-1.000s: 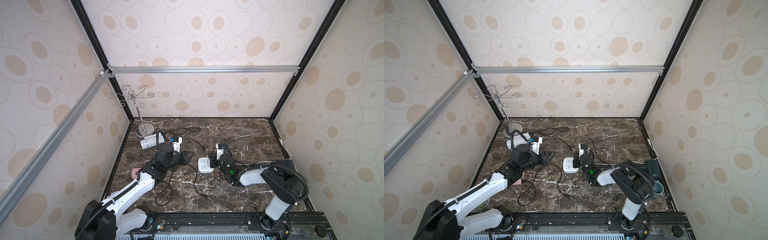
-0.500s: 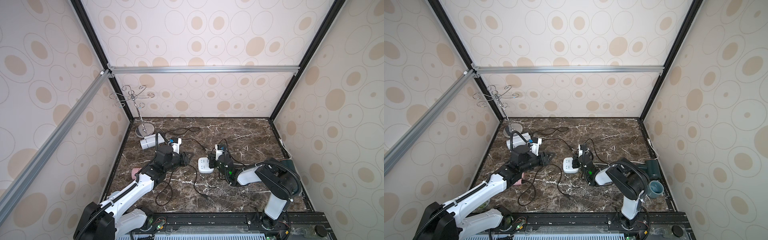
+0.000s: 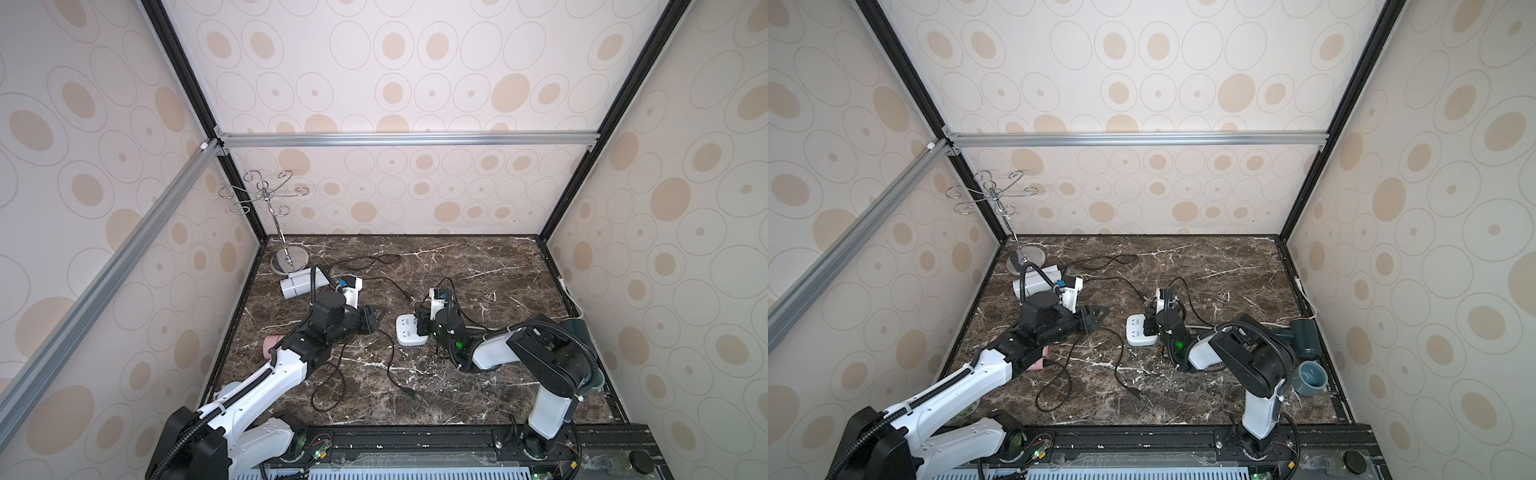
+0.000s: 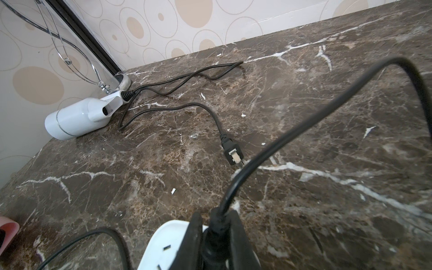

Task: Charge the blow dryers
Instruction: Insert the plug into the socket.

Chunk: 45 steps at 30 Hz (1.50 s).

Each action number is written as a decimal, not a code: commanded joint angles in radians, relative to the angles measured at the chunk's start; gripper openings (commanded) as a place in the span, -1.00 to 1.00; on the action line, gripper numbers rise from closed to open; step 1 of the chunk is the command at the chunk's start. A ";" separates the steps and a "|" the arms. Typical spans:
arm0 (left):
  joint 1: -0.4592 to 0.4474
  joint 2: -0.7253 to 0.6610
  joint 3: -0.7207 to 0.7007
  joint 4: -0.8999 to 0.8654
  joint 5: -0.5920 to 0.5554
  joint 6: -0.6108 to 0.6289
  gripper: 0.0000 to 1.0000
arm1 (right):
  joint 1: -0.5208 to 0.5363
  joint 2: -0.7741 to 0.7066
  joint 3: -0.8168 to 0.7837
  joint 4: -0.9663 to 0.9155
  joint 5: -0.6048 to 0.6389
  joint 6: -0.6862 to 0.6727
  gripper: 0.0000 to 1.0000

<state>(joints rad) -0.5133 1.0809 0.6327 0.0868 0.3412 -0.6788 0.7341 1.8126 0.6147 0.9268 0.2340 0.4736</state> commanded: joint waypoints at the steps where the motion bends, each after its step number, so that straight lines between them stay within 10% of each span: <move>1: 0.003 -0.022 -0.002 -0.010 -0.015 0.030 -0.16 | 0.010 0.030 0.014 0.001 0.006 -0.006 -1.00; 45: 0.051 -0.113 0.079 -0.180 -0.023 0.102 -0.15 | 0.075 -0.041 -0.095 -0.098 0.084 -0.332 -1.00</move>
<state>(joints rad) -0.4744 0.9703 0.6399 -0.0410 0.3126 -0.6151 0.8066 1.7634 0.5690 0.9070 0.3042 0.1608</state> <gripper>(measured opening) 0.429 0.170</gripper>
